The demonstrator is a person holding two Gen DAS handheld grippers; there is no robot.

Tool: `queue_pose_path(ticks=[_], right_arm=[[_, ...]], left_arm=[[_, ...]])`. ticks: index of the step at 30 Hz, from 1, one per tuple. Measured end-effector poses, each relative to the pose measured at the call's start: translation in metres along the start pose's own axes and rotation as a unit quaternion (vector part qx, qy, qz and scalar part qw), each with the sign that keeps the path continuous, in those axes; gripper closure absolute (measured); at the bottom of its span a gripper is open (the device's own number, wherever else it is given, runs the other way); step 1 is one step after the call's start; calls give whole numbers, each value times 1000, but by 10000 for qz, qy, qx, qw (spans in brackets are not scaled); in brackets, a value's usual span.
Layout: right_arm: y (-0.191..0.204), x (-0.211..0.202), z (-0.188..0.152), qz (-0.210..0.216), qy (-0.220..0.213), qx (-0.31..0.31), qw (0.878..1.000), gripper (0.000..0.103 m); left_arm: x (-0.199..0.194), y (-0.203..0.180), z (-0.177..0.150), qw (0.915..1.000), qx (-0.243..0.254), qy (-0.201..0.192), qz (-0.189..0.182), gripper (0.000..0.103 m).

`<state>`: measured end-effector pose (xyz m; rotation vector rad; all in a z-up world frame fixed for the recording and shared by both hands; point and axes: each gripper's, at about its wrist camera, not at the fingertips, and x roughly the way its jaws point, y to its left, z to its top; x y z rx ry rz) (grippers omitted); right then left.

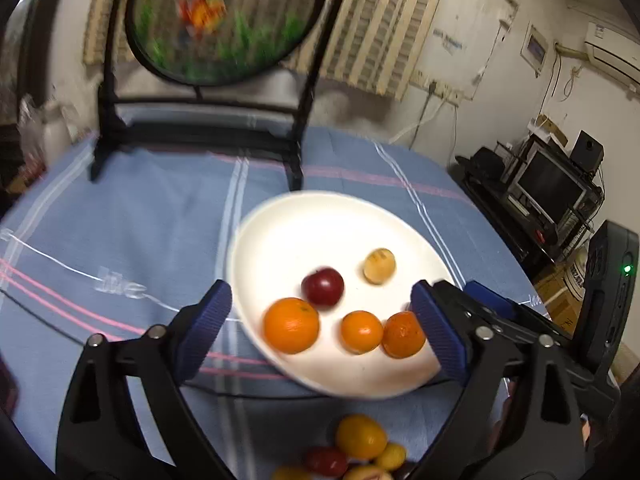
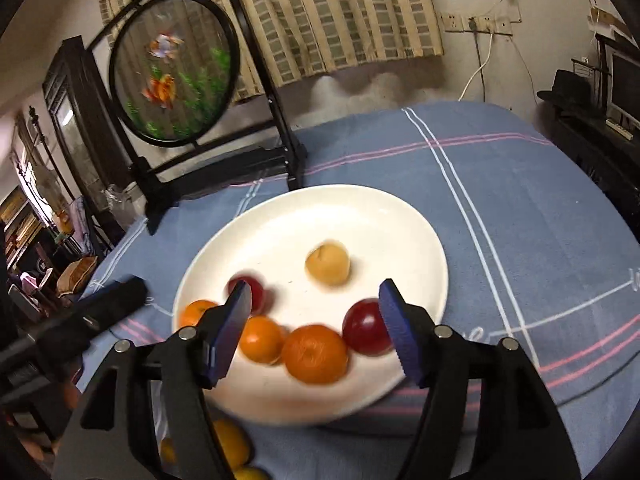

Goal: Organize fruits
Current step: 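Carry both fruits over the white plate and open both tools, then grasp a dark purple plum with the right tool while the left tool approaches a red fruit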

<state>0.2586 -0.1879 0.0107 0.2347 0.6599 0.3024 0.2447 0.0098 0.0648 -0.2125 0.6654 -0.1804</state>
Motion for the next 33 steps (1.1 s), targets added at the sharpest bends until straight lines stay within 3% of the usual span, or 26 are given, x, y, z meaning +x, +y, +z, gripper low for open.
queue_pose_path(ticks=[5,9,16,30,33], right_arm=[[16,-32,-27,26,30,-482,9988,37],[21,-46,-64,-33,436,-901,9950,37],[25,-59,-108,-40,964,-1355,9861,37],[23,-46,-118,-171,1290,-1326,9826,37],[27,-46,-120,-127,1278,-1423,9815,46]], left_arm=[[-40,6,-31,9988,282,-290,283,2],[-50,15,-67,9983,382,91,433,2],[-68,34,-115,9978,319,275,522,2],[-70,25,-118,9951,636,310,694,2],[-70,24,-118,9946,677,307,722,2]])
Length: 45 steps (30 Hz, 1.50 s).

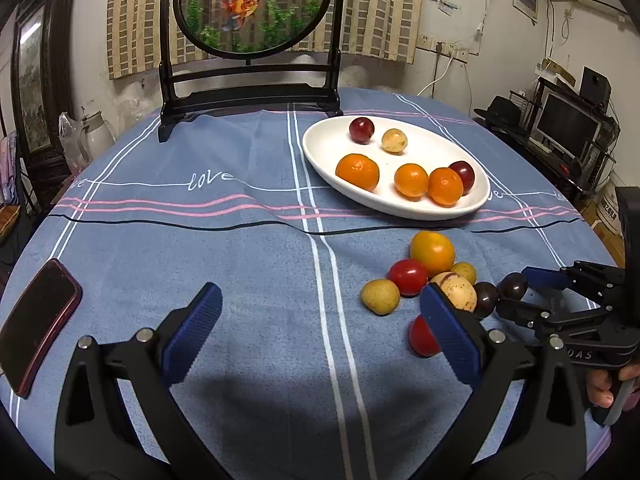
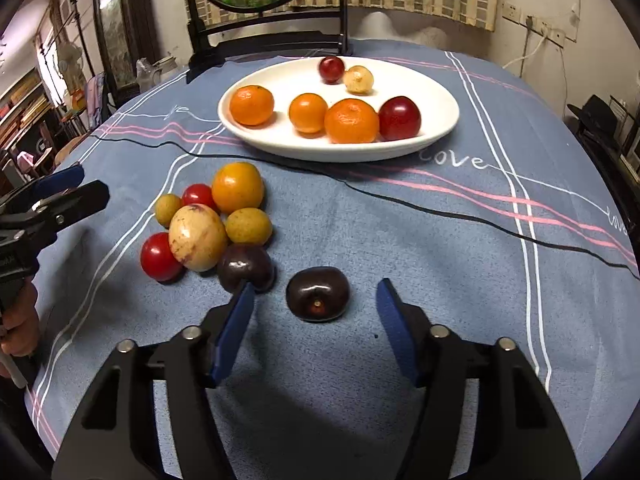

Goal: Organize fruits
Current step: 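Grasp a dark purple plum with the right tool while the left tool approaches a red fruit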

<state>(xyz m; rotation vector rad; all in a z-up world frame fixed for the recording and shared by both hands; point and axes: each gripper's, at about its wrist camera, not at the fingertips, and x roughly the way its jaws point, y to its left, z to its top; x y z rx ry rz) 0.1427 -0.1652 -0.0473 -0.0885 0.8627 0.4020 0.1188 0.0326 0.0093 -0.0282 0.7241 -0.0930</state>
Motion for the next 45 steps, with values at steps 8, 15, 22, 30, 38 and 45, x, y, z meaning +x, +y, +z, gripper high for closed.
queue_pose_path(ticks=[8,15,22,30,38,45], right_arm=[[-9,0,1,109,-31,207,9997,72],[-47,-12,5,117,-306,1175,9925,72],[-41,-10,5,-34,-286,1047,9941,72],[-45,-9,6,38,-246,1088,9938,72],[-39,-11,5,47,-237,982,9949,72],[-39,-11,4,43,-224,988,9948,72]], left_arm=[[2,-4,-1,9999,119,44,15,2],[-3,-38,-11,9926,975,126,-713,3],[4,-44,-12,9878,1112,327,-1036,40],[20,-50,-16,9826,1170,782,-1210,50],[30,-53,-16,9817,1169,997,-1126,50],[30,-56,-15,9812,1233,953,-1135,53]])
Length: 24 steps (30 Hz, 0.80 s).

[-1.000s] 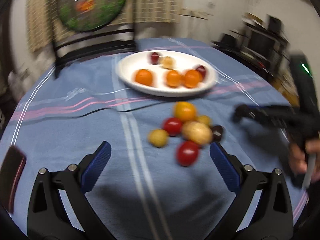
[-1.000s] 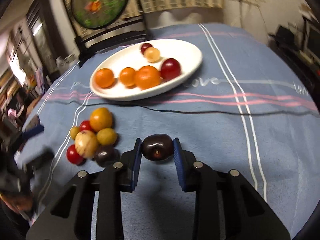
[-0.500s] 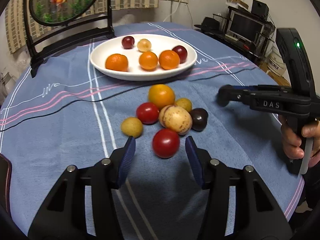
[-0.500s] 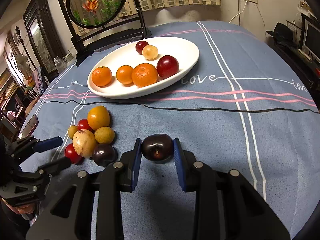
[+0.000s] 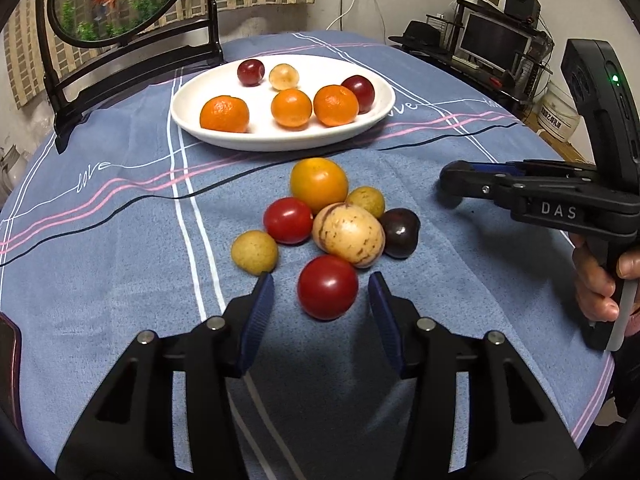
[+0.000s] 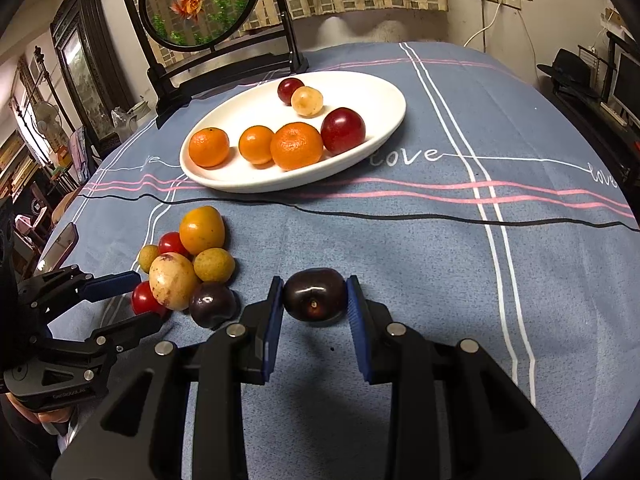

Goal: Organize fruits
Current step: 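Grasp a dark purple plum with the right tool while the left tool approaches a red fruit, then grasp the red fruit with the left tool, carry both fruits onto the plate and release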

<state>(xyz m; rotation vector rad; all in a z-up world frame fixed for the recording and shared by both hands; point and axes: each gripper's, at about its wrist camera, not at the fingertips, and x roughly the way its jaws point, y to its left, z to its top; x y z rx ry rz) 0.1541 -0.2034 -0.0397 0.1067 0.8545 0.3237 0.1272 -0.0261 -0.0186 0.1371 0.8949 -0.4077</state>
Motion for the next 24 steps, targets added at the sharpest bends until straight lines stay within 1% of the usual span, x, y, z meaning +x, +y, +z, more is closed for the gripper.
queue_pose_path(ticks=[5,12,15,20,24], right_arm=[[0,1,0,-6,6,-10,10000,72],[0,0,-1,5,-2,-17,10000,72],[0,1,-1,-5,0,-23,10000,72],[0,0,-1,-31,6,-29,10000,72],[-1,0,-1,-61,-6,-17,10000,72]], left_arm=[[3,-1,1,10000,19,61,-31,59],[10,-4,3,9999,71,149,-12,63],[13,-3,3,9998,43,212,-30,67],[12,0,2,9998,-23,177,-46,71],[7,3,1,9999,-116,80,-45,71]])
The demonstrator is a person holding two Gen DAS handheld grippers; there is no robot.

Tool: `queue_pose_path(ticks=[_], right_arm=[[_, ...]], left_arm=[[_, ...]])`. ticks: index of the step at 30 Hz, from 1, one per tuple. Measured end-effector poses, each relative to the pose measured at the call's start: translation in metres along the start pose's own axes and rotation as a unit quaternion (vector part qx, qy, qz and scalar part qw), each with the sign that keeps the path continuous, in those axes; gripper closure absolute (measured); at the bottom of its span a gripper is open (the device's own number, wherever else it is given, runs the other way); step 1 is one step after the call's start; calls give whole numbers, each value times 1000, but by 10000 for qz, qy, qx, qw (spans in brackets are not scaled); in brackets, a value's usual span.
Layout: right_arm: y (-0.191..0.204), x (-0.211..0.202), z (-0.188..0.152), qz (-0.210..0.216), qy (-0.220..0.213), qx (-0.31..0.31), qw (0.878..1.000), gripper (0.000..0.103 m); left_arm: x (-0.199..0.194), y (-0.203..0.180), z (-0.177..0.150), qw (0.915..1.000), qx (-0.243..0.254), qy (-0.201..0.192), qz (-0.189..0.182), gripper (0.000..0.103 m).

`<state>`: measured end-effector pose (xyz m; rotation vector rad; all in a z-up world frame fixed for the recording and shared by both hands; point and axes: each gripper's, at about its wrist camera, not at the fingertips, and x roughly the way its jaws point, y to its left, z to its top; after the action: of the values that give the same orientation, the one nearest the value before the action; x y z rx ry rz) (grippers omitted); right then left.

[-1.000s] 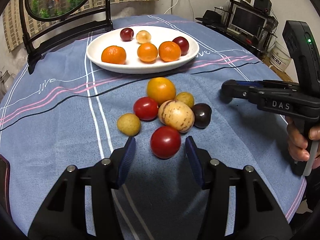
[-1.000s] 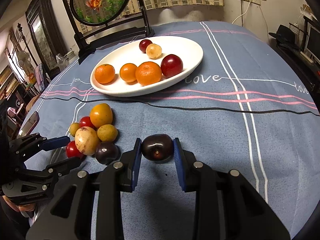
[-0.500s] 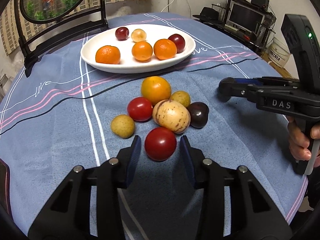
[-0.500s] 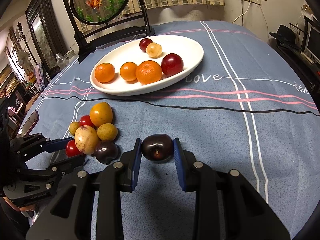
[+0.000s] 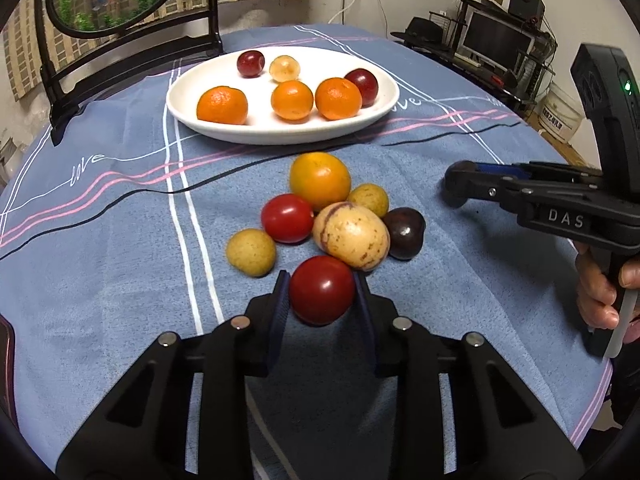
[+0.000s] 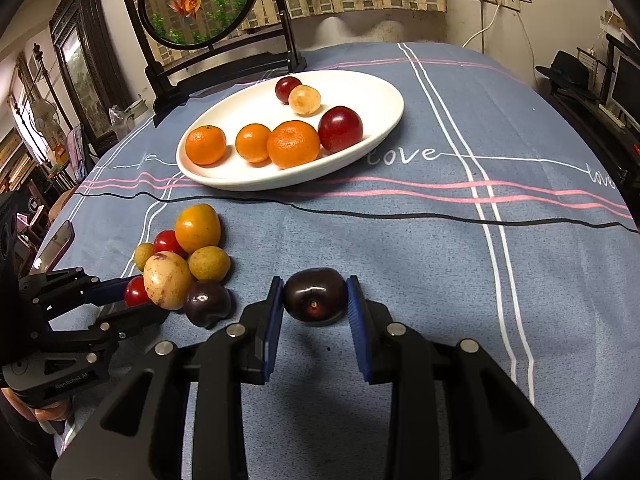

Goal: Organize fruits
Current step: 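Grasp the red fruit with the left tool, carry both fruits onto the plate and release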

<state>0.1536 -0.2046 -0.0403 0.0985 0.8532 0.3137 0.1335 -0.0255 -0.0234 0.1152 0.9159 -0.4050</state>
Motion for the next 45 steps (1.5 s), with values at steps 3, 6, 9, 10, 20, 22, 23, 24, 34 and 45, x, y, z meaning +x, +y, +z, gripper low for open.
queue_pose_path(ticks=[3,6,9,10,20,22,23,24,34,45], right_arm=[[0,-1,0,23,-36,-7,10000,72],[2,-6,0,67,-147,-25,9999,72],[0,-16,3,242,-413,66,9988,71],[0,-18,5,314,-487,90,9983,71],[12,4,74,224,-1354,230,9903,71],[9,15,88,181,-1424,276,9893,71],[6,22,96,182,-1419,306,9892,71],[4,30,102,164,-1394,335,9895,71],[-5,69,121,117,-937,264,9952,40],[25,4,81,596,-970,-178,9933,37]], left_arm=[[-6,1,-1,9999,-43,-94,-39,71],[-16,2,-2,9995,-101,-291,-61,71],[-26,4,1,9984,-175,-518,-135,71],[-28,6,3,9980,-212,-585,-141,71],[-12,42,94,9840,-1271,-1246,89,71],[-1,48,110,9820,-1406,-1254,92,71],[7,51,120,9811,-1479,-1247,77,71],[13,54,127,9806,-1514,-1238,82,71],[33,67,149,9797,-1607,-1132,404,31],[-37,81,84,9654,-1923,-1503,914,7]])
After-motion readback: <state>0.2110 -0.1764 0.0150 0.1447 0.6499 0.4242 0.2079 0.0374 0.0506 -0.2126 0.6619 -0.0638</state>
